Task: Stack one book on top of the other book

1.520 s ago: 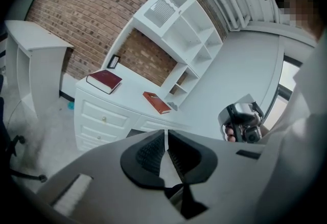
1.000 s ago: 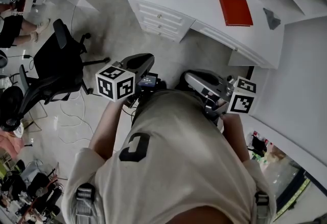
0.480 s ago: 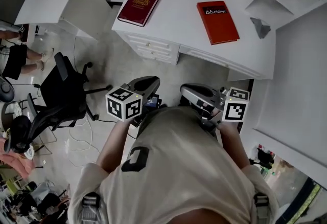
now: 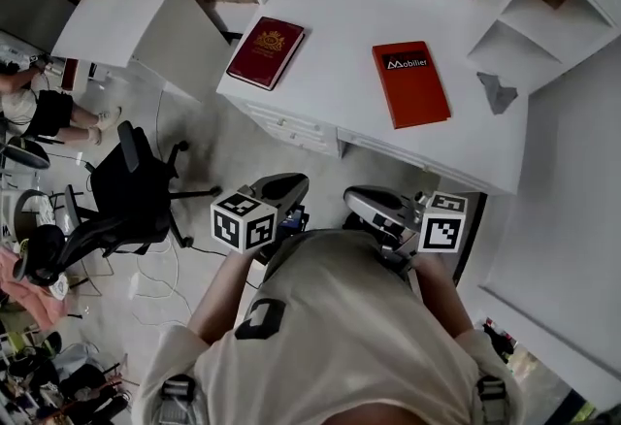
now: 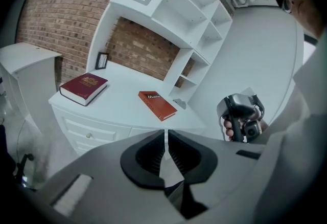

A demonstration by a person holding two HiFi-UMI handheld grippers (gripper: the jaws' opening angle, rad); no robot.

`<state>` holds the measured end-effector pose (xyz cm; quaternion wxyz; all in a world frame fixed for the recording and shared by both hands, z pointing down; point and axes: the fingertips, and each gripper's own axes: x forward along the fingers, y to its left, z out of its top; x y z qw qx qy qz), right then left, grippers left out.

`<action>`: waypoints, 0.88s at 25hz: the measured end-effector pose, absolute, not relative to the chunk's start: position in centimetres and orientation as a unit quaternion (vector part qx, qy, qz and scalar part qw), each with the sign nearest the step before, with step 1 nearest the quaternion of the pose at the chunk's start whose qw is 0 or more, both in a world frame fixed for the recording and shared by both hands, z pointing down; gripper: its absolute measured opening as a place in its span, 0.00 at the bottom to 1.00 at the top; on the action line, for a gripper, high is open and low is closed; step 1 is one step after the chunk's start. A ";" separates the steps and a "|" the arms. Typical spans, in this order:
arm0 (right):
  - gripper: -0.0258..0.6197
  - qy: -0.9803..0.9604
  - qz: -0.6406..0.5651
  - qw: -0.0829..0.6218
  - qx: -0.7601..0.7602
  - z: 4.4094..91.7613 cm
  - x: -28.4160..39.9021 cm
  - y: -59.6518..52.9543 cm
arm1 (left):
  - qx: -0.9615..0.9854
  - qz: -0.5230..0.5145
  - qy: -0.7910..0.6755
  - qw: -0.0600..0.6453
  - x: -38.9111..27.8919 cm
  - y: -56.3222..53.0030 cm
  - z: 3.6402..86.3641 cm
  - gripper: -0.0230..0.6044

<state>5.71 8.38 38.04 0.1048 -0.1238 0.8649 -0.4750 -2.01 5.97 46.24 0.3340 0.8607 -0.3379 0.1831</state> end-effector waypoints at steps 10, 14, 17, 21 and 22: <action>0.05 0.864 -0.481 0.111 -0.098 38.3 9.4 6.0 | 0.849 0.189 -0.367 0.329 0.9 4.1 46.2 0.07; 0.05 0.865 -0.484 0.101 -0.085 38.8 9.6 5.9 | 0.843 0.192 -0.384 0.323 0.4 3.7 45.7 0.07; 0.05 0.867 -0.485 0.094 -0.067 38.8 9.0 5.6 | 0.836 0.194 -0.401 0.322 -0.7 3.1 45.4 0.07; 0.05 0.867 -0.487 0.086 -0.062 39.2 8.4 4.9 | 0.827 0.193 -0.417 0.324 -2.4 2.1 45.6 0.07; 0.05 0.866 -0.489 0.086 -0.065 39.4 8.4 4.6 | 0.827 0.193 -0.418 0.324 -2.7 1.8 45.7 0.07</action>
